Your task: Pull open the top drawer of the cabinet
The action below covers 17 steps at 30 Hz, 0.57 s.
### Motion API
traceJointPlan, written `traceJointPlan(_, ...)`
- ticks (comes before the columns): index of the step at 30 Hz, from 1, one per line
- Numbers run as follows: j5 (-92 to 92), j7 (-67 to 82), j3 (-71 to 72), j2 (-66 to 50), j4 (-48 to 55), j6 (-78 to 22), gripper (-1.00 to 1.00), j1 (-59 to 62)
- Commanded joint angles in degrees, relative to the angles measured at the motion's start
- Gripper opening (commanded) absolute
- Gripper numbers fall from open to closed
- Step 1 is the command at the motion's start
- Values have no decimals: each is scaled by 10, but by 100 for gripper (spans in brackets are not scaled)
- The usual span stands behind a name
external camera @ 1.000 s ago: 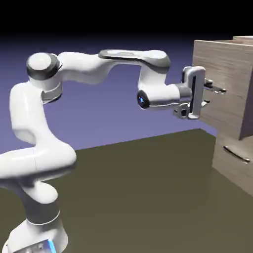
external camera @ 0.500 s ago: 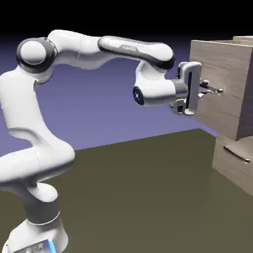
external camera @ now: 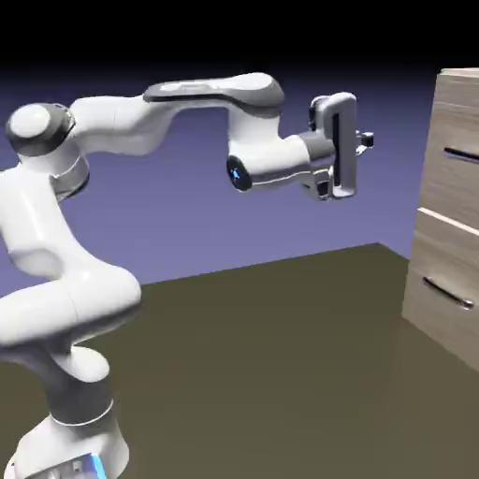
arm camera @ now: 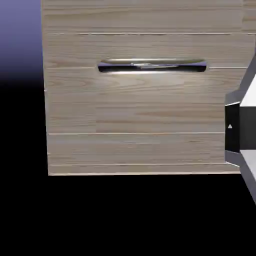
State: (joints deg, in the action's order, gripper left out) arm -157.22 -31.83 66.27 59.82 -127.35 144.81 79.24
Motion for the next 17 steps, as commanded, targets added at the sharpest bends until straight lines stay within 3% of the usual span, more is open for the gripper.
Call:
traceJointPlan(1, 6, -25, 4, 20, -1, -8, -100, 11)
traceJointPlan(10, 54, -247, 52, 198, -6, -78, -100, 120)
traceJointPlan(11, 54, -247, 52, 198, -6, -78, 100, 120)
traceJointPlan(17, 75, -240, 19, 207, -96, -91, 100, 42)
